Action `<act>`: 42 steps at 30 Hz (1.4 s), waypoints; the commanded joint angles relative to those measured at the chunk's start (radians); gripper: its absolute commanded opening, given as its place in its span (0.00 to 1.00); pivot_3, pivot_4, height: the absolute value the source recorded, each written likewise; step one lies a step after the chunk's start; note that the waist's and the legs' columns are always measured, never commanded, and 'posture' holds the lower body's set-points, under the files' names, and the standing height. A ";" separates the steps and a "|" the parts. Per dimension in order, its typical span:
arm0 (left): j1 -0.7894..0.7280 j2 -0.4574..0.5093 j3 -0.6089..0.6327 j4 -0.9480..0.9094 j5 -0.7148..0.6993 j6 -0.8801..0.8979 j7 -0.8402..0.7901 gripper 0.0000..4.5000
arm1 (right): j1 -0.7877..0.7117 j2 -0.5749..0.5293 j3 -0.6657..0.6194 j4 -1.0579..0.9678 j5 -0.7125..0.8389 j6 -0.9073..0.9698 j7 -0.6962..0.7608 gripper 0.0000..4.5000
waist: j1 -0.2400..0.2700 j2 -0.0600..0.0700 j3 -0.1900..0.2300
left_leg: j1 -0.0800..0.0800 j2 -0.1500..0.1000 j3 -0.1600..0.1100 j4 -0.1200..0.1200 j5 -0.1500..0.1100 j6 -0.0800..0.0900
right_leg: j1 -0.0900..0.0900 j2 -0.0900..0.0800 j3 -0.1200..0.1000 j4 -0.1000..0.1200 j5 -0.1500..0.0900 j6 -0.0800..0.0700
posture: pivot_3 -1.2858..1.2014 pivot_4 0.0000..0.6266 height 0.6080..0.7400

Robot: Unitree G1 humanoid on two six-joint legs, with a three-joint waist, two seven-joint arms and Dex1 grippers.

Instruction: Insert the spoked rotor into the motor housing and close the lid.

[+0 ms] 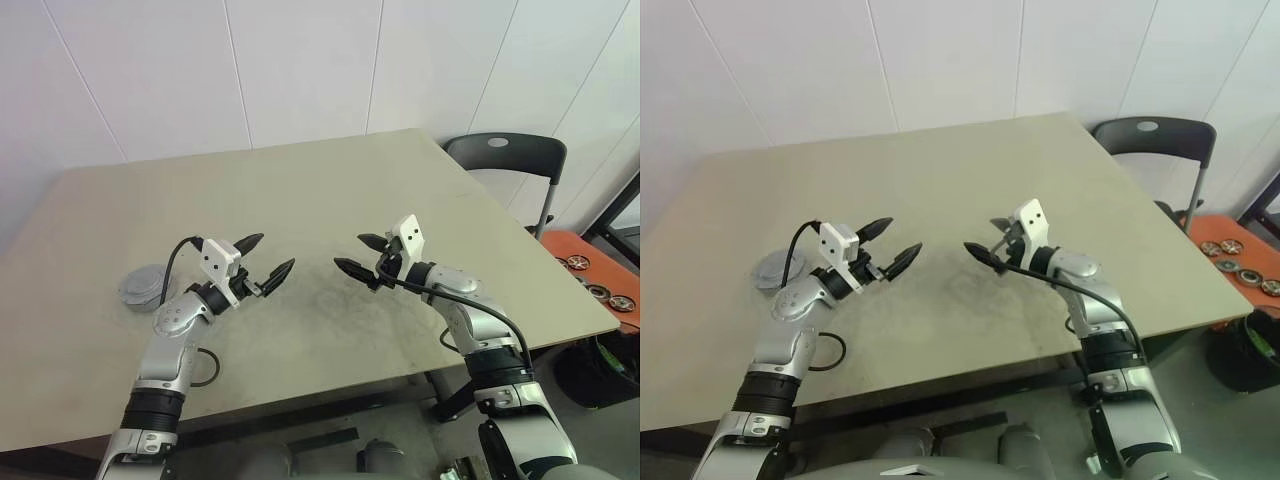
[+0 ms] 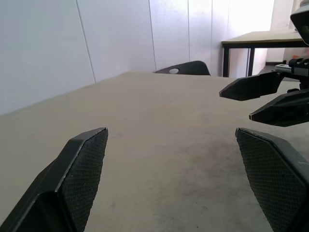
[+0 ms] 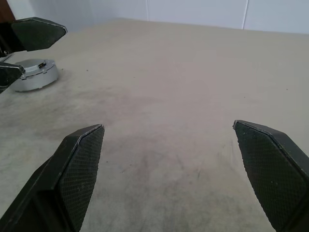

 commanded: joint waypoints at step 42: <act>-0.032 -0.020 -0.009 0.002 0.036 -0.039 -0.008 1.00 | -0.027 -0.013 -0.030 -0.012 0.004 -0.020 -0.009 1.00 | 0.000 0.000 0.000 | 0.000 0.000 0.000 0.001 0.000 0.000 | 0.000 0.000 0.000 0.002 0.000 0.000 | 0.52 0.00 1.00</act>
